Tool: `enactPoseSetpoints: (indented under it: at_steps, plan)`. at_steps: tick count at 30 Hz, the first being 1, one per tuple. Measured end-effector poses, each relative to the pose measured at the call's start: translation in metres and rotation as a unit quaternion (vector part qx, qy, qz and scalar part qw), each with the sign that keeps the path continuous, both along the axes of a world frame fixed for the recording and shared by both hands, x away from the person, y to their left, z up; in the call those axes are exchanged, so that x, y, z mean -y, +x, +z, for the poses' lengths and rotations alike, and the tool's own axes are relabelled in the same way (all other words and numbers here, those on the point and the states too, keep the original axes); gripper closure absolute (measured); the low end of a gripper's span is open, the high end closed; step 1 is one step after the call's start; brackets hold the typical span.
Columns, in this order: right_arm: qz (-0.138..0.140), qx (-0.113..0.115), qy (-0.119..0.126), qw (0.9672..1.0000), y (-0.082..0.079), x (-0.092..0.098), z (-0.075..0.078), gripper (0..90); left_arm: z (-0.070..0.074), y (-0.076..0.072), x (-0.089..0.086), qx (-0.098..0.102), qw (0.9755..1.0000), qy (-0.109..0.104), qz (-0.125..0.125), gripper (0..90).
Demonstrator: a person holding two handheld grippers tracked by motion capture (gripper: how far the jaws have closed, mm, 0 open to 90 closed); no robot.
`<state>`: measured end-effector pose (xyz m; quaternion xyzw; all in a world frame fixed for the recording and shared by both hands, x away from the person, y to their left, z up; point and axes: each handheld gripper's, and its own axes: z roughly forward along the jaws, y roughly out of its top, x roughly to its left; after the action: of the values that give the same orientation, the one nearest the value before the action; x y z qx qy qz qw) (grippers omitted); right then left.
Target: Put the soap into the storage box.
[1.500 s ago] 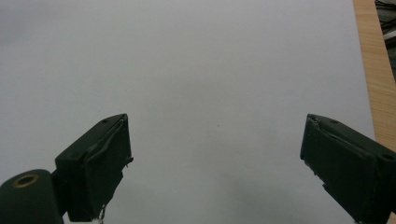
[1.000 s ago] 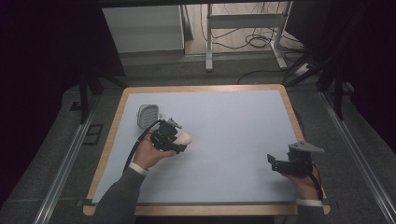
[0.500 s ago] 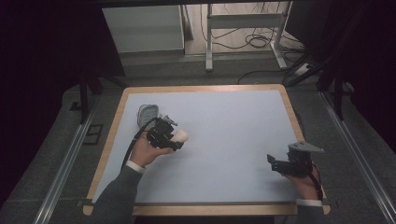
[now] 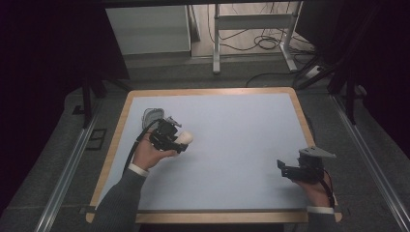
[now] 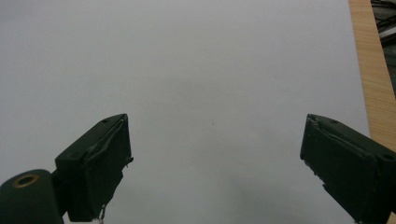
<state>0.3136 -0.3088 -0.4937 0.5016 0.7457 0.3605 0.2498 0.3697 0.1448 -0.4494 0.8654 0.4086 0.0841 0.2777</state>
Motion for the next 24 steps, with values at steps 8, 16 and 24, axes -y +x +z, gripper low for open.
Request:
enactPoseSetpoints:
  at_steps: [8, 16, 24]
  plan:
    - [0.0, -0.001, 0.0, 1.0, 0.0, -0.001, -0.001, 8.4, 0.001, 0.002, -0.005, 0.001, 1.0, -0.003, 0.007, 49.6]
    - [-0.001, -0.002, -0.001, 1.0, 0.0, 0.0, -0.001, 8.4, 0.002, 0.006, -0.011, -0.002, 0.9999, -0.004, 0.014, 49.7]
    - [0.0, -0.003, -0.002, 1.0, 0.001, 0.0, -0.001, 8.4, 0.004, 0.01, -0.016, 0.001, 0.9997, 0.002, 0.023, 49.7]
